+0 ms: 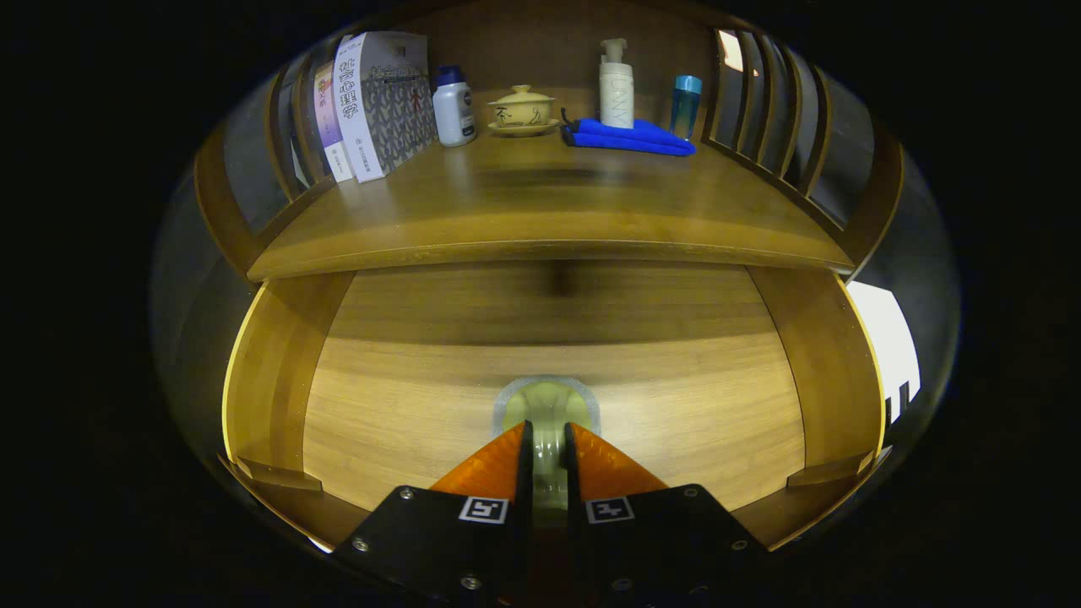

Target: Pull open the drawer, take out the items inside it, and place them on the countertop above the cabinet.

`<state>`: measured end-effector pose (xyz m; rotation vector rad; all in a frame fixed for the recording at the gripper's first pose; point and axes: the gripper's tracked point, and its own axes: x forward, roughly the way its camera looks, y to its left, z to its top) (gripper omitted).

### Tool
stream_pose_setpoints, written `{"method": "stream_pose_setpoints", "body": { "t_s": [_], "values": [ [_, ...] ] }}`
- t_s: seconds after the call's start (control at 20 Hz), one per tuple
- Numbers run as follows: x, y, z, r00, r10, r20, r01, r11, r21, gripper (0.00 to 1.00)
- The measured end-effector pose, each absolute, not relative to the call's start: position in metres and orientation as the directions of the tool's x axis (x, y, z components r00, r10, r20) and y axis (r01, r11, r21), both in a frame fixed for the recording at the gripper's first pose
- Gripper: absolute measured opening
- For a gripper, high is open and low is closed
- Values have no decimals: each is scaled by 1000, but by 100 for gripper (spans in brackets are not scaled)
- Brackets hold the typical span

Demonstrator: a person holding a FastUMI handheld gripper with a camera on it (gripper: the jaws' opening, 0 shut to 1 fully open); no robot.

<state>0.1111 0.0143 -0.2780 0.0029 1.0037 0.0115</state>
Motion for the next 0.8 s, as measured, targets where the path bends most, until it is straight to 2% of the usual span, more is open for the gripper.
{"method": "stream_pose_setpoints", "body": {
  "t_s": [0.2, 0.55, 0.8],
  "values": [
    [103, 7, -274, 548, -25, -836, -12, 999, -38, 7],
    [96, 7, -212, 674, -29, -739, -19, 998, -57, 6],
    [118, 6, -145, 793, -35, -609, 4, 999, -53, 6]
  ]
}}
